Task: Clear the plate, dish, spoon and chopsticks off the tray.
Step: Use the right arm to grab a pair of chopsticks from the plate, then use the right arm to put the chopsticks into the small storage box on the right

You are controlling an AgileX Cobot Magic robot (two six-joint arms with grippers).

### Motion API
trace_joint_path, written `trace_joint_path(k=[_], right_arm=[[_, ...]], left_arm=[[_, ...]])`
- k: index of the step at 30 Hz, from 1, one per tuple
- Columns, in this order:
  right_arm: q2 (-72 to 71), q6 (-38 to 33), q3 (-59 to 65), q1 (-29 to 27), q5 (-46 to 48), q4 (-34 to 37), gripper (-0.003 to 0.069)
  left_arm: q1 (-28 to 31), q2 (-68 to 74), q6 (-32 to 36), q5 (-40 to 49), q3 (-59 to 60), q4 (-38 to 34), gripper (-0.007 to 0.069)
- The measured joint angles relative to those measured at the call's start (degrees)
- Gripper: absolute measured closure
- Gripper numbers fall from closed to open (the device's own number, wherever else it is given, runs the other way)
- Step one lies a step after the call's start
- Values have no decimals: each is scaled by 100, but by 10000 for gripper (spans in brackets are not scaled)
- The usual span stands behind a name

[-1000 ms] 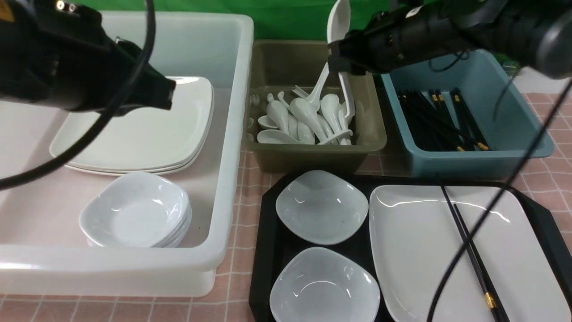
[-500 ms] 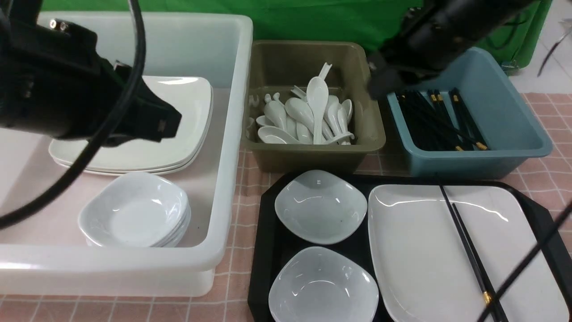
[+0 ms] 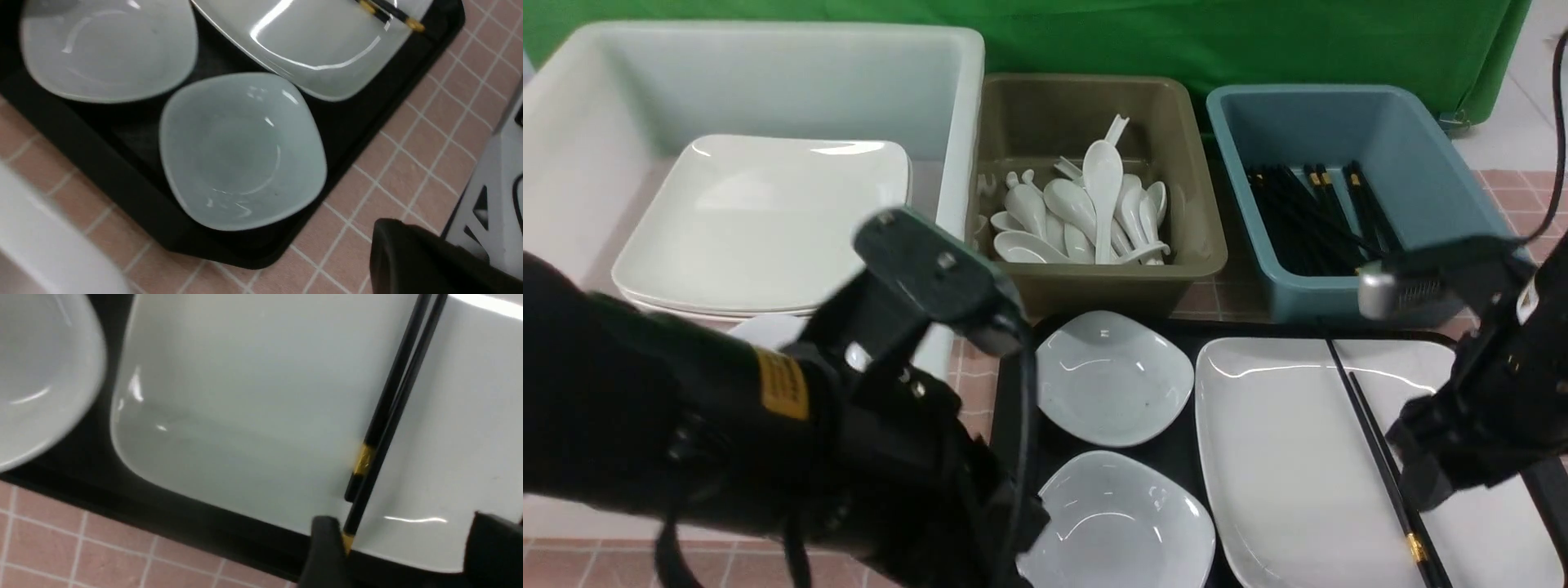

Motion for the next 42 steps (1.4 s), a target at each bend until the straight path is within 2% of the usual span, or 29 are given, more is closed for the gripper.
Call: trace_joint_path(k=[5,8,11,13,16,17,18,19,20,23,30,37,42], right_arm=[[519,196,540,-212,-904,-11,90],[875,266,551,-214,-1165,-11,89],[1158,278,551,-214,-1351,-5,119],[1278,283,541,-214,-1363,-49,179],[1293,254,530,-218,-1365,-117,328],[1293,239,530,-218,-1365,-134,354],[1293,196,530,-218,-1371,-134,408],[1293,107,530,-218,-1371,-139,520],[1288,80,530,-213,-1371,-145,558],[1258,23,530,-207,-1338,-107,561],[862,-415,447,-207,-486,88,561],[-178,-1152,419,-203,228,816,561],[-532,-1345,-50,-203,609,925,561]], left_arm=[[-461,501,-62,-198,15,-27,627],[-508,647,-63,-236,15,-27,627],[-514,684,-78,-236,15,-27,627],[-514,689,-83,-242,15,-27,627],[-514,689,-91,-242,15,-27,627],[-514,689,-98,-242,15,-27,627],[-514,689,-114,-242,15,-27,627],[-514,689,-126,-242,15,-27,627],[-514,689,-126,-242,15,-27,627],[-514,689,-126,-242,15,-27,627],[-514,689,-156,-374,15,-27,627],[-514,689,-255,-706,-183,-31,627],[-514,723,-260,-1061,-622,114,627]])
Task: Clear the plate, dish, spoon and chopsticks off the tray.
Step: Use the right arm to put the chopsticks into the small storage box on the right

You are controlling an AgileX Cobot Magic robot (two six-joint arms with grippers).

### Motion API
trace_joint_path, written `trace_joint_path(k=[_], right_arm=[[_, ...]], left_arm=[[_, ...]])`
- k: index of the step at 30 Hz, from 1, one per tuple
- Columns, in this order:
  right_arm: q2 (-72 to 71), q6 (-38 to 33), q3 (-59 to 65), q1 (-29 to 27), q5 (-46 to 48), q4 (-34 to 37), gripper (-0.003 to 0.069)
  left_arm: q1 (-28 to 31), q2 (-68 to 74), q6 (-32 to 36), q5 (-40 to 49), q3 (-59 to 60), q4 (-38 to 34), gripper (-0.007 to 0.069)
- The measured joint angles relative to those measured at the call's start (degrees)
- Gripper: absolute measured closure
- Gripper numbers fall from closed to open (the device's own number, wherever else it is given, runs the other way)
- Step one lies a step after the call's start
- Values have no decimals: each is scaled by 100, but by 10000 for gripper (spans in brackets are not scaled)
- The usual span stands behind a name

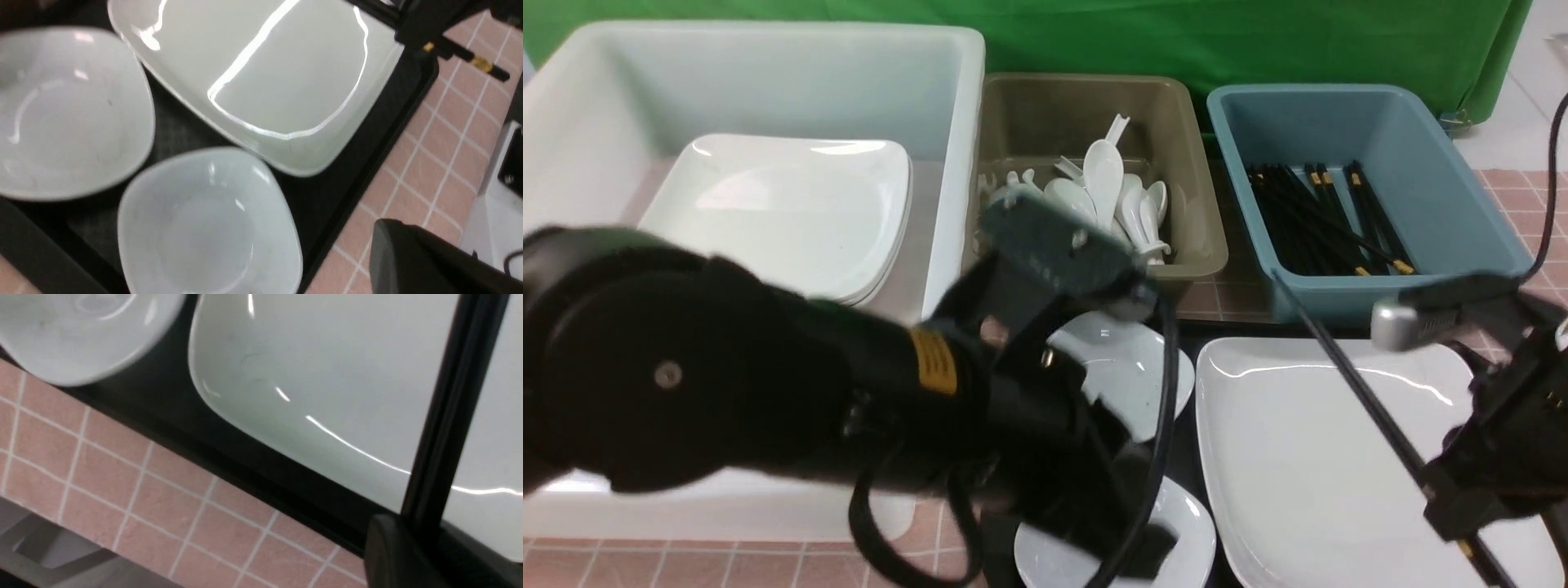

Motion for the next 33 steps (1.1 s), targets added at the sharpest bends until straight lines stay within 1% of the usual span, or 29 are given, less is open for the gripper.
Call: trace_joint_path(k=[3,5,6,8,12,13,15,21,22,25,27,30,33], right_arm=[[100,-101,-780,-38,88,35,561],[189,-125,-985,-82,103,50,561],[370,-147,-1422,-198,127,81,561],[675,-161,-1895,-360,139,93,561],[1668,-163,-3344,-687,141,128,561],[1722,-163,-3418,-716,141,131,561],[2464,-155,-4400,-889,141,136,561],[4035,-128,-6372,-1100,85,131,561],[4130,-120,-6372,-1100,73,131,561],[4794,17,-7062,-1150,-156,131,561],[5035,62,-7209,-1154,-339,131,561],[5278,123,-7238,-1156,-406,125,561],[5399,135,-7238,-1156,-243,112,554]], left_arm=[[25,154,-149,-142,-506,336,627],[55,233,-196,-146,-641,408,627],[168,396,-326,-153,-925,461,627],[307,596,-373,-167,-1212,487,627],[676,1248,-419,-190,-1926,545,627],[704,1277,-419,-190,-1953,544,627],[835,1599,-419,-184,-2210,544,627],[886,2024,-431,-195,-2425,594,627],[886,2038,-436,-195,-2431,594,627],[886,2074,-574,-114,-2442,665,627],[886,2074,-626,-24,-2446,734,627],[886,2074,-654,187,-2446,755,627],[886,2068,-761,351,-2446,755,627]])
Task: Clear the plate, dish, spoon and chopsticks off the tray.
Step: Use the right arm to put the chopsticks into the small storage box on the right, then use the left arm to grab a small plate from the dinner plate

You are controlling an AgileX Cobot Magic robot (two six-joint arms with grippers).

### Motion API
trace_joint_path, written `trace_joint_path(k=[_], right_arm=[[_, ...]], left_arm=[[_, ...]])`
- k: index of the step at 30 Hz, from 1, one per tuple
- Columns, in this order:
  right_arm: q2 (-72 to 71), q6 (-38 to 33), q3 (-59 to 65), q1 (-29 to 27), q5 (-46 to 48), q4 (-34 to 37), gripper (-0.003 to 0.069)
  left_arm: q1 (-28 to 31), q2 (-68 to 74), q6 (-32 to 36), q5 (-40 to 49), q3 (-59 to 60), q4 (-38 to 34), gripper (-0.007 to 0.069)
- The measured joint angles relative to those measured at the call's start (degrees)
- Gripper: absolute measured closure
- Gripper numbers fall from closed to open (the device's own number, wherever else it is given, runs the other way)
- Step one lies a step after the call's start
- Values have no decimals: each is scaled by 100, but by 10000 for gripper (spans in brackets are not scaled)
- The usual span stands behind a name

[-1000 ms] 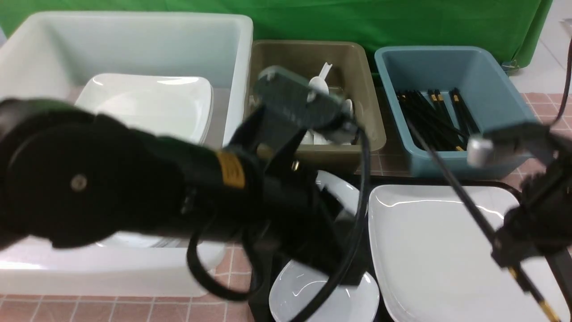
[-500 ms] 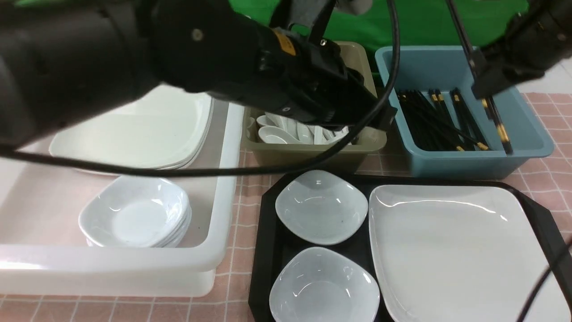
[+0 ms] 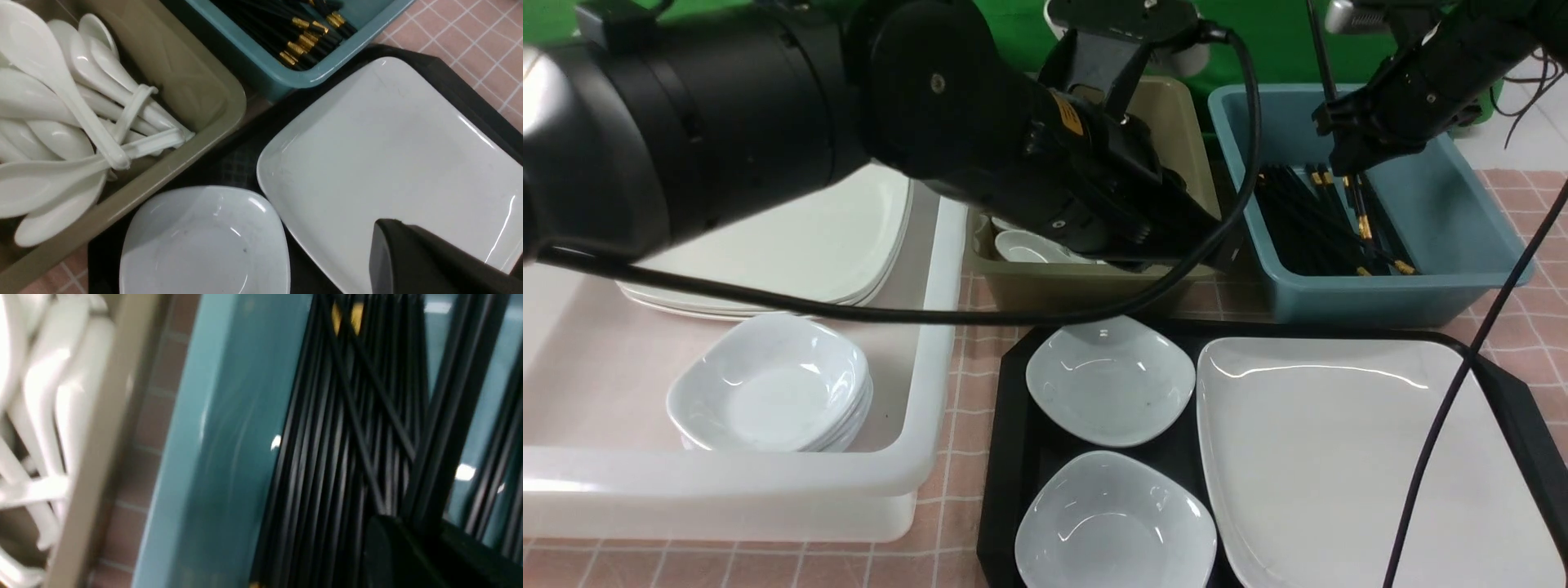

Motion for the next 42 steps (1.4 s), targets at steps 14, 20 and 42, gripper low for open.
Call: trace_joint_path(k=[14,20,42], right_arm=[[-772,709,541,0,637,-215,402],[-3092,-118,2715,303,637,107,629],[-9064,-253,9261,1150,-646,278,629]], left_arm=[[0,-72,-136,734,0,60,627],[0,-483,31,1790,0,487,627],[-204,1539,456,2658,-473,780,532]])
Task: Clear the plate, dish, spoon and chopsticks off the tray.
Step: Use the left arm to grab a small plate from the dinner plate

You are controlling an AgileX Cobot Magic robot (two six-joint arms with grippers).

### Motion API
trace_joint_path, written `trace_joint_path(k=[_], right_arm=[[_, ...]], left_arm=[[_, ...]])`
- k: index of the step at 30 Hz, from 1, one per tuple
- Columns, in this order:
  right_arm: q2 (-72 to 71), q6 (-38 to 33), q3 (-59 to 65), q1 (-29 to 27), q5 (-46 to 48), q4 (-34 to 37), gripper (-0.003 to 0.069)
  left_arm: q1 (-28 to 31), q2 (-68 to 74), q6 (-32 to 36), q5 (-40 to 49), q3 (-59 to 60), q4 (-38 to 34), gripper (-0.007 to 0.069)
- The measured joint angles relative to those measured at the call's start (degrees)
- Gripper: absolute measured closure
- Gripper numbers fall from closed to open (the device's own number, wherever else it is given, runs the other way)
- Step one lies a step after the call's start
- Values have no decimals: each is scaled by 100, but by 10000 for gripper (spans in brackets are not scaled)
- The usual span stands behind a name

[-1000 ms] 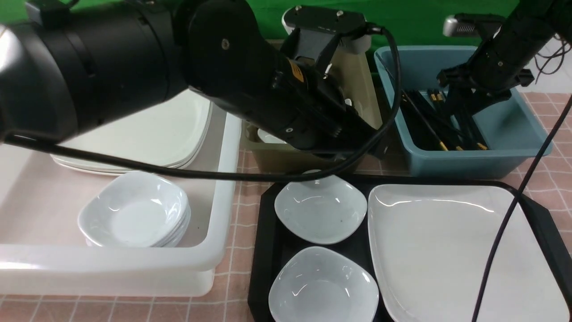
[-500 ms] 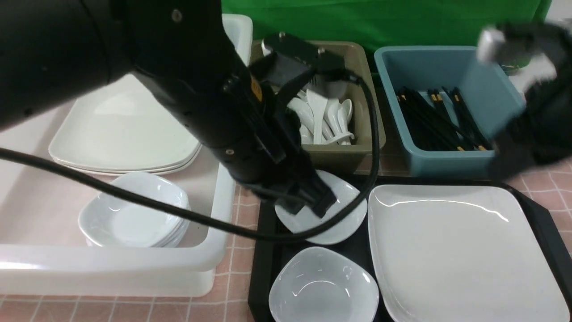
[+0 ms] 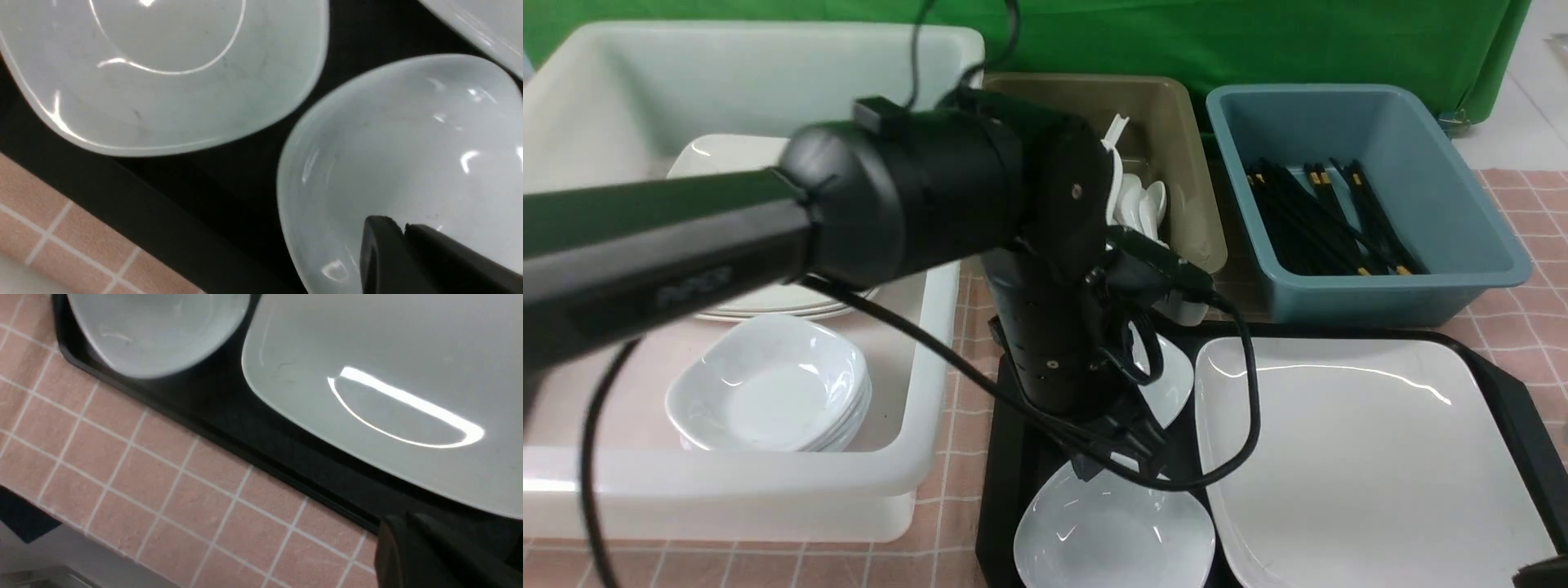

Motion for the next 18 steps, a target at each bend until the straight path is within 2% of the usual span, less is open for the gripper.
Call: trace_joint_path(k=[3,6,11,14,18], right_arm=[[-374,-402,1,0,-26,288,629],[-685,-1016,1,0,-37,883,629],[-800,-1552,1,0,-86,1515,629],[-800,-1605,1,0,-117,1611,629],[-800,-1624,1,0,-117,1643,629]], left_arm=[[0,189,-27,-145,-45,108,444],[0,362,-73,-255,-45,264,328],[0,544,-158,-452,-45,413,196],[0,638,-266,-585,-50,433,161],[0,771,-415,-591,-52,433,158]])
